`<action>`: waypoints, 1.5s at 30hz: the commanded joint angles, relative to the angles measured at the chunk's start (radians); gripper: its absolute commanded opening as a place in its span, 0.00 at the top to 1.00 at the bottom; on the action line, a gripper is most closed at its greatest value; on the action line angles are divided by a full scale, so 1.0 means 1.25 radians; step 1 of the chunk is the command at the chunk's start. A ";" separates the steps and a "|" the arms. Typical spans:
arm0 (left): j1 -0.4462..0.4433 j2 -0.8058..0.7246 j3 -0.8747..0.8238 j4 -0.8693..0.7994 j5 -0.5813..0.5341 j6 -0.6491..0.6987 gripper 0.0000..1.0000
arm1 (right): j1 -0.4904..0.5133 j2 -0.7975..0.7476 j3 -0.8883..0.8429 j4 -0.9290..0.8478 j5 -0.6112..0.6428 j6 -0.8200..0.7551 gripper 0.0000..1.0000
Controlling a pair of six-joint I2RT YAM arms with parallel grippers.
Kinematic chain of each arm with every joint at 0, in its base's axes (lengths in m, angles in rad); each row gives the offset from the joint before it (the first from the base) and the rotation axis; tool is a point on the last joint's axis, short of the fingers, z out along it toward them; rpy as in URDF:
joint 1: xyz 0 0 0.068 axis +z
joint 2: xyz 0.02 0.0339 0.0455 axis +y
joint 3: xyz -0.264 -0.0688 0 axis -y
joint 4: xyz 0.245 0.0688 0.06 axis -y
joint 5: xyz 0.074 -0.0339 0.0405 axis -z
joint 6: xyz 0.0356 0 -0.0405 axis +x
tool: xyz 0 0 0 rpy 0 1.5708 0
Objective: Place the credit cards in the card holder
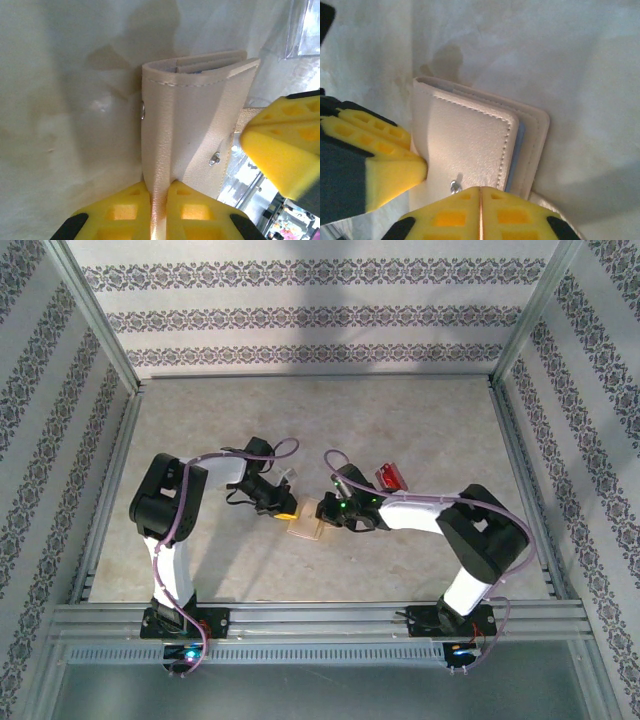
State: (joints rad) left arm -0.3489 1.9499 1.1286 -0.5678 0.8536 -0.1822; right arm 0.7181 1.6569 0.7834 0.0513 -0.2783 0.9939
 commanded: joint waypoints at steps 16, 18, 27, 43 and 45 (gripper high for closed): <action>-0.018 -0.014 0.017 -0.047 -0.097 0.060 0.88 | -0.081 -0.194 -0.169 -0.124 0.044 -0.051 0.99; -0.018 -0.010 0.014 -0.042 -0.093 0.056 0.88 | -0.083 -0.182 -0.182 -0.104 0.044 -0.048 1.00; -0.025 -0.003 0.016 -0.042 -0.097 0.060 0.87 | -0.068 -0.101 -0.155 0.023 -0.005 -0.037 1.00; -0.041 0.001 0.019 -0.045 -0.102 0.055 0.87 | -0.005 -0.033 -0.035 0.051 -0.031 -0.054 1.00; -0.042 0.001 0.023 -0.050 -0.101 0.054 0.87 | -0.003 -0.016 -0.028 0.060 -0.038 -0.051 1.00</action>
State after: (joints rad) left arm -0.3740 1.9419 1.1492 -0.5865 0.7906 -0.1345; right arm 0.7052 1.6085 0.7227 0.1059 -0.3069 0.9417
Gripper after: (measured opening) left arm 0.131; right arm 0.051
